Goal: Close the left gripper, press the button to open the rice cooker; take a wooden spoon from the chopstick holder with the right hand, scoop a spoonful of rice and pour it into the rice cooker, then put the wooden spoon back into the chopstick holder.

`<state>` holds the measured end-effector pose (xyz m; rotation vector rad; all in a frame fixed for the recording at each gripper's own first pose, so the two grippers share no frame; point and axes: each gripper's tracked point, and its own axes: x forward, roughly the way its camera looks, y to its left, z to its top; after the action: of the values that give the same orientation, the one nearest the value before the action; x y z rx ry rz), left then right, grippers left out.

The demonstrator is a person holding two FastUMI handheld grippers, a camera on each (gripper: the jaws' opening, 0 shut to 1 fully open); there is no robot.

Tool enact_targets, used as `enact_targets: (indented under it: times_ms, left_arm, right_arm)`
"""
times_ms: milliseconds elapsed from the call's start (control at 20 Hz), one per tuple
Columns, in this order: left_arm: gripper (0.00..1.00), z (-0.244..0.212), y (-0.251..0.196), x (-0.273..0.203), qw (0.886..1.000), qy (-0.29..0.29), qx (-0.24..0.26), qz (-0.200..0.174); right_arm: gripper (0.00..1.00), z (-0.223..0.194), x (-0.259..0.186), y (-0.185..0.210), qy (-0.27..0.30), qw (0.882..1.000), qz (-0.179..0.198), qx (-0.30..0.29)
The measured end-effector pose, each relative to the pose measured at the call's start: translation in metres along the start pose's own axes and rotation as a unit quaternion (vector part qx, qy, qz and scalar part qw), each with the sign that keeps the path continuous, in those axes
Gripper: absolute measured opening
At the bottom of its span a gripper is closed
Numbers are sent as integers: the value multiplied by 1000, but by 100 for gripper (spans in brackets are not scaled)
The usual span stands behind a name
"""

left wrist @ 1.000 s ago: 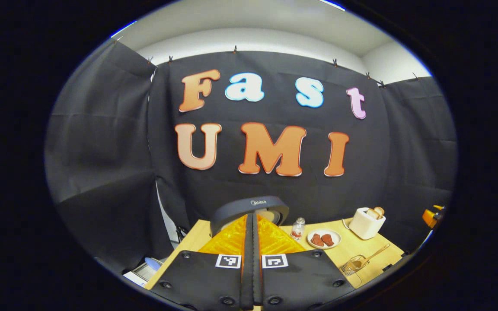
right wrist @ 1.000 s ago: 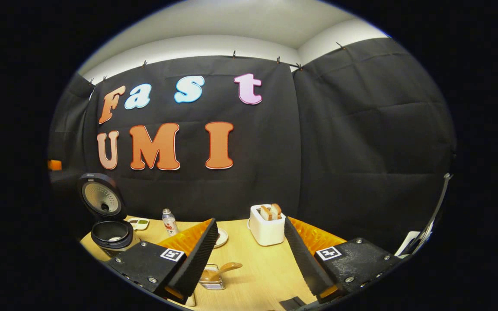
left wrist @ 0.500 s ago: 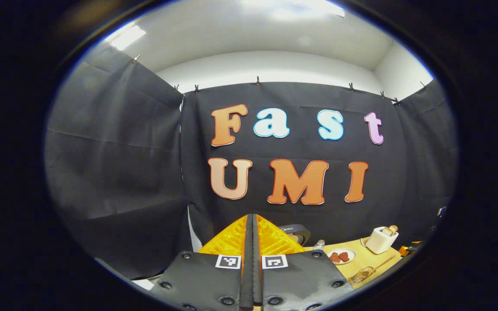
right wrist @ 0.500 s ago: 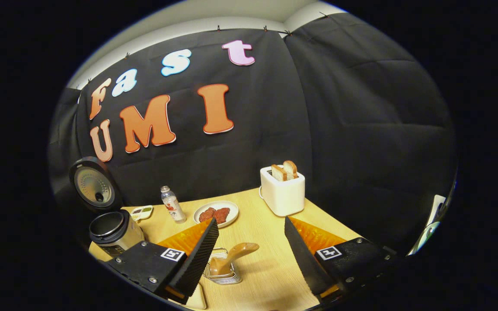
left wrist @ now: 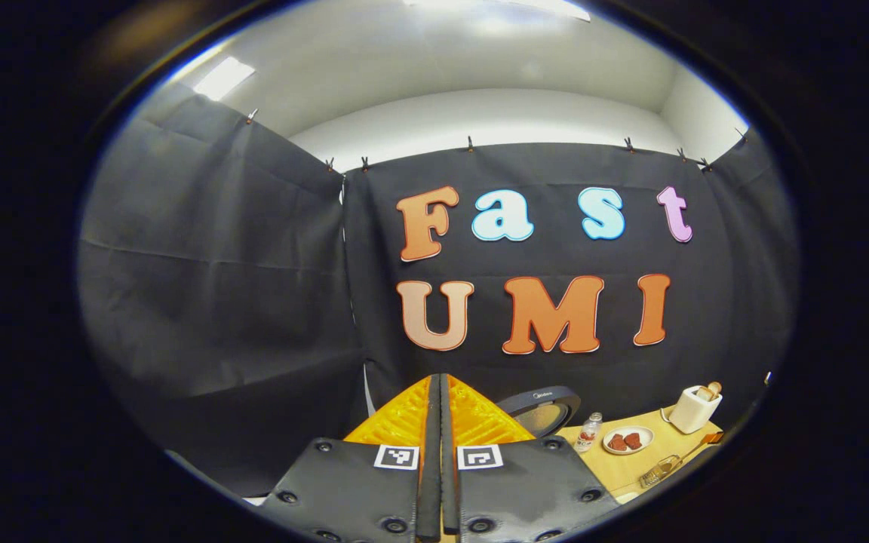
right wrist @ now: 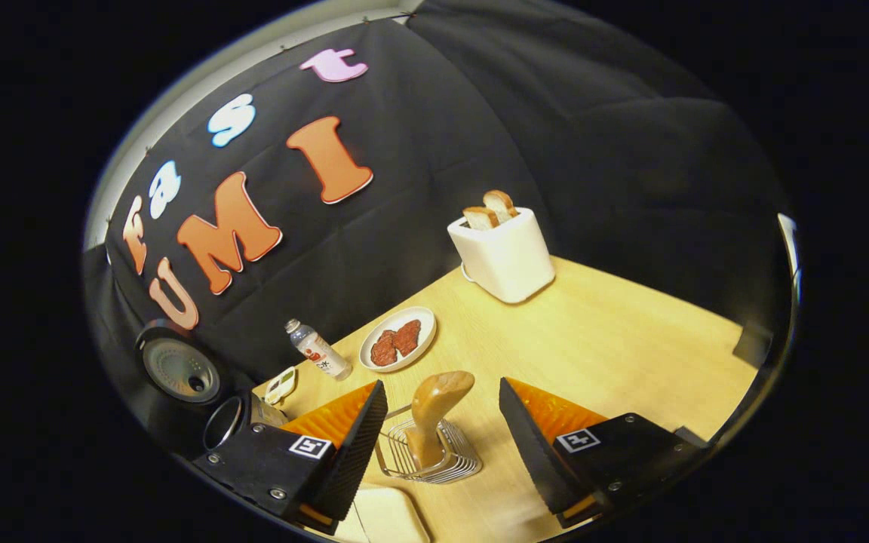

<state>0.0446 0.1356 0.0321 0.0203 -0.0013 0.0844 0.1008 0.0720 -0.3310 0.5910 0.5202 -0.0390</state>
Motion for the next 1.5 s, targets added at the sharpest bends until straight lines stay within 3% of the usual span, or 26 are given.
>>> enact_targets:
  times_ms: [50,150,350,450,500,750,850,1100,1500]
  left_arm:
    - [2,-4,0,-2,1000,6,-8,-4]
    - [10,-16,4,2,1000,23,-12,-3]
    - [10,-24,12,7,999,34,-15,5]
    - [45,-28,16,9,999,38,-9,11]
    - [46,-26,17,9,999,39,-10,10]
    - [100,-28,24,12,999,31,2,9]
    - [96,-27,26,11,1000,31,-3,5]
    - [98,-28,36,19,999,27,-17,-5]
    - [98,-22,56,33,1000,8,-6,-26]
  right_arm:
    - [92,-1,3,1,4,1000,4,21]
    - [84,-7,6,2,16,998,14,57]
    - [56,-9,10,7,23,994,33,99]
    - [43,-8,12,12,25,993,46,107]
    - [36,-7,14,12,25,993,46,105]
    - [21,-4,20,17,19,995,35,93]
    - [17,-1,17,22,18,997,32,69]
    - [17,27,-5,48,-10,999,34,16]
    - [17,53,-75,105,-56,997,50,-35]
